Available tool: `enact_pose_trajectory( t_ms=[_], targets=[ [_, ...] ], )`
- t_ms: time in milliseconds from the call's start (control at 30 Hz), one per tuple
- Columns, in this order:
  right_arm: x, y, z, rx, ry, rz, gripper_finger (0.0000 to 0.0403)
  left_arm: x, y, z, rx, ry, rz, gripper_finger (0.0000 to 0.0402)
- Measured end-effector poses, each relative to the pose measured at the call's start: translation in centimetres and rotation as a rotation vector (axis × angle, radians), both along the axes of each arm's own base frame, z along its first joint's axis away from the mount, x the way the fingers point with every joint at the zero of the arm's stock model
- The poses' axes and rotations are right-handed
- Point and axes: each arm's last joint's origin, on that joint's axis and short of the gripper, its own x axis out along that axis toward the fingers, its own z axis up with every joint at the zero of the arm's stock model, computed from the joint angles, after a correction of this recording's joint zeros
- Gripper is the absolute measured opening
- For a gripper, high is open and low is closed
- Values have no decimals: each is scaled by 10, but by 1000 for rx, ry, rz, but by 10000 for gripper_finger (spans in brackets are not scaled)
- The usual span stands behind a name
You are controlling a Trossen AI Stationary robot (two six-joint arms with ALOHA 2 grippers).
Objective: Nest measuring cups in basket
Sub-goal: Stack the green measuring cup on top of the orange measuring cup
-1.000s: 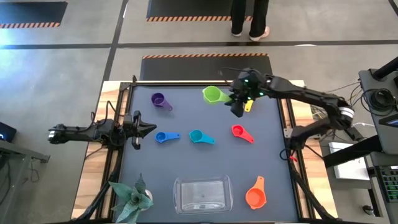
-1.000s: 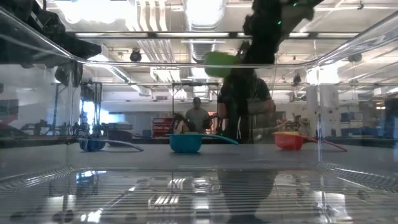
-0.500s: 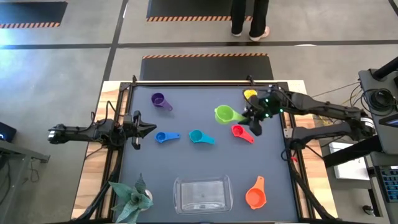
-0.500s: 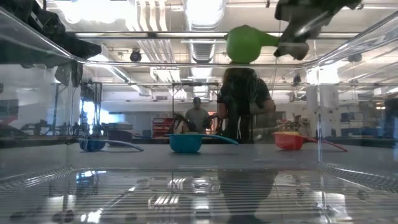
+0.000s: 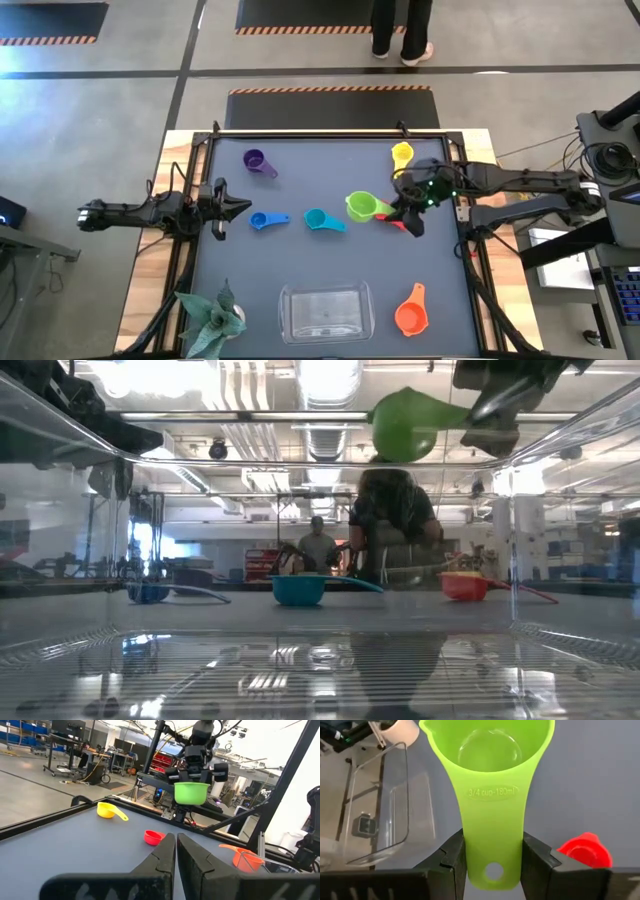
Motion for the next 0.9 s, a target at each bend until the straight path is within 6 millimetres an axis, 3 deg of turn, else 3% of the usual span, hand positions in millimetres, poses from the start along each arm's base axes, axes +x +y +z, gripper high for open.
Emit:
enact_pose_trajectory(
  t_ms=[367, 600, 900],
  targets=[
    [4, 25, 4, 62, 8, 69, 123, 0, 0, 0, 0, 0, 0, 0],
    [1, 48, 11, 78, -6, 201, 133, 0, 0, 0, 0, 0, 0, 0],
    [-29, 86, 6, 65, 136, 492, 121, 0, 0, 0, 0, 0, 0, 0]
  ],
)
